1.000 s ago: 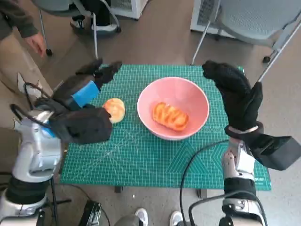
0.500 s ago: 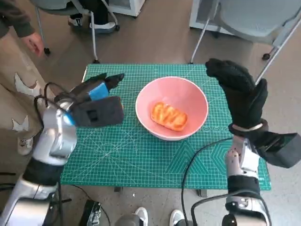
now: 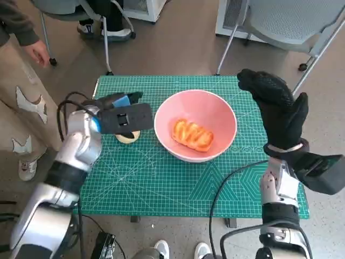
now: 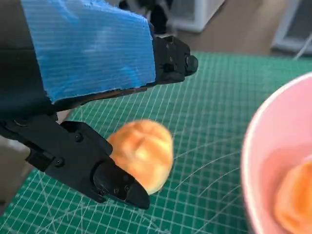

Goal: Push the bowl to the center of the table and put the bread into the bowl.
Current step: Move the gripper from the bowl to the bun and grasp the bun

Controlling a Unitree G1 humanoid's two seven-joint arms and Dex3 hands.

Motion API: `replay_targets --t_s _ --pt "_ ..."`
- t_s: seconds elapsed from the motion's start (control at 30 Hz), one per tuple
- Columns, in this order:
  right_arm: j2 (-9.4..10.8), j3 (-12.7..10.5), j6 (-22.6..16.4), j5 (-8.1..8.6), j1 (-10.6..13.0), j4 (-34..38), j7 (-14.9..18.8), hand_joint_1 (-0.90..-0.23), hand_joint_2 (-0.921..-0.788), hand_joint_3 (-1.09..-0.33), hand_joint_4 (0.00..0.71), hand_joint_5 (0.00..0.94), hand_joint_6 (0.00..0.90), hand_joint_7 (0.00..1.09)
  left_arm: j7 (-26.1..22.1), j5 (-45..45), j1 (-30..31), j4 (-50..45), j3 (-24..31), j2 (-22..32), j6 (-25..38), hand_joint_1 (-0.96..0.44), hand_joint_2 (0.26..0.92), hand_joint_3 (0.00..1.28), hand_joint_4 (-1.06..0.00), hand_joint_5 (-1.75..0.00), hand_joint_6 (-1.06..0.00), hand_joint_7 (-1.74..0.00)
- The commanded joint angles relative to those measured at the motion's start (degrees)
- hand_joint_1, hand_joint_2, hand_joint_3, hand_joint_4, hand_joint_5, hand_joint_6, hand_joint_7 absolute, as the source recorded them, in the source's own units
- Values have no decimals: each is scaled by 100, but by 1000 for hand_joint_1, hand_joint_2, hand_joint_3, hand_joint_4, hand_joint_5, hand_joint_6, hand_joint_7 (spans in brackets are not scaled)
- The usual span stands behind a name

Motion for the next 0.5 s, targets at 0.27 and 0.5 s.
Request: replay_targets --t_s 0.27,0.5 --pt "-26 12 3 -103 130 45 -75 -634 -921 -696 272 13 76 537 155 101 -709 1263 -286 -277 -141 -349 678 4 1 1 -107 0" --pt "-3 28 -17 -135 161 18 -120 -638 -921 -696 273 11 78 534 297 104 -883 1804 -398 -395 -276 -352 680 4 1 1 -106 0"
